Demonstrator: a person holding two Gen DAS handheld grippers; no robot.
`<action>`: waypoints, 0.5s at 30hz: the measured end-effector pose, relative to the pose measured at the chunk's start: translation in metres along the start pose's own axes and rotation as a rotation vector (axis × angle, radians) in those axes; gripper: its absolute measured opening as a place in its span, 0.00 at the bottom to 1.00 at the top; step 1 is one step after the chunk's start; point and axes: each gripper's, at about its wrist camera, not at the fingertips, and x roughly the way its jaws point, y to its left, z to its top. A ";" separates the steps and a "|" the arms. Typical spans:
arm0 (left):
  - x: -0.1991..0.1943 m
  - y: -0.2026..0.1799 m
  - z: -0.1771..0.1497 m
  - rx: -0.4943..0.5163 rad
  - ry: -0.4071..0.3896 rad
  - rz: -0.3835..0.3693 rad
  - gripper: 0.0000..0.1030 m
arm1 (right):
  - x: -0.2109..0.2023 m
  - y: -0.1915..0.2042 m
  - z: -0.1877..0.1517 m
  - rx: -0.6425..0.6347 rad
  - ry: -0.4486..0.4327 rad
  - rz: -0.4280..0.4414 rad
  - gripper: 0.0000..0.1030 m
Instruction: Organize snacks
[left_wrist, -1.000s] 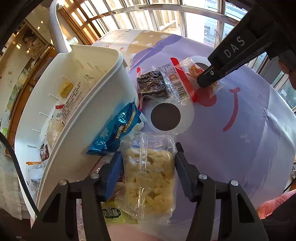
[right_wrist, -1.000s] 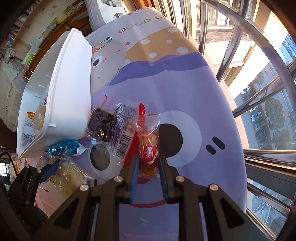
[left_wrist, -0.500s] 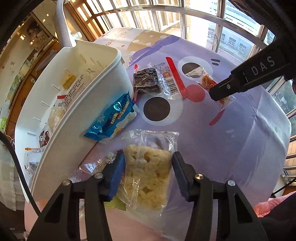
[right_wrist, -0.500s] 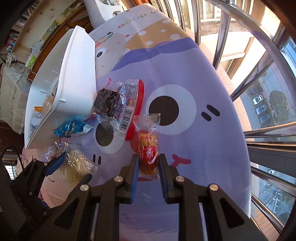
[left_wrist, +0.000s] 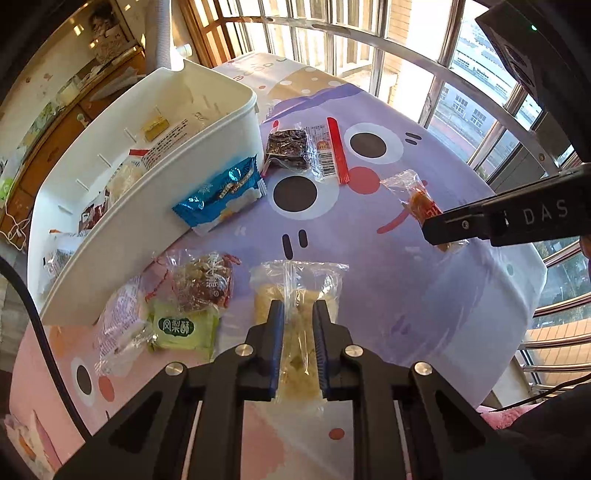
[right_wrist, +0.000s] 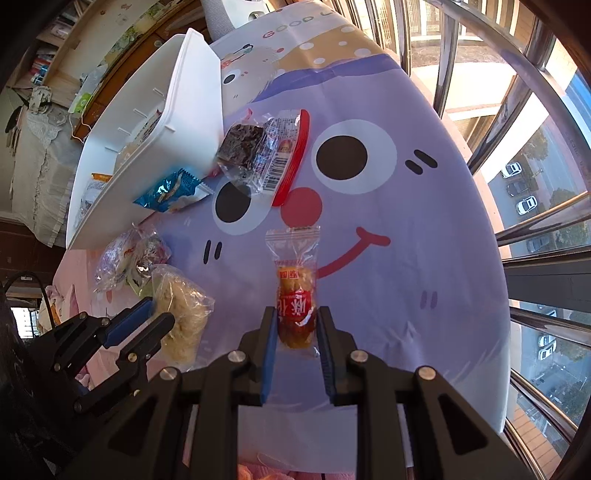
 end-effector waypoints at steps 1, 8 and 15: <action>-0.002 0.002 -0.003 -0.018 0.000 -0.006 0.12 | -0.001 0.001 -0.002 -0.006 -0.001 0.001 0.21; -0.021 0.021 -0.016 -0.161 -0.025 -0.068 0.03 | -0.008 0.004 -0.010 -0.026 -0.012 0.011 0.21; -0.031 0.042 -0.021 -0.283 -0.010 -0.159 0.08 | -0.021 0.012 -0.014 -0.057 -0.030 0.025 0.21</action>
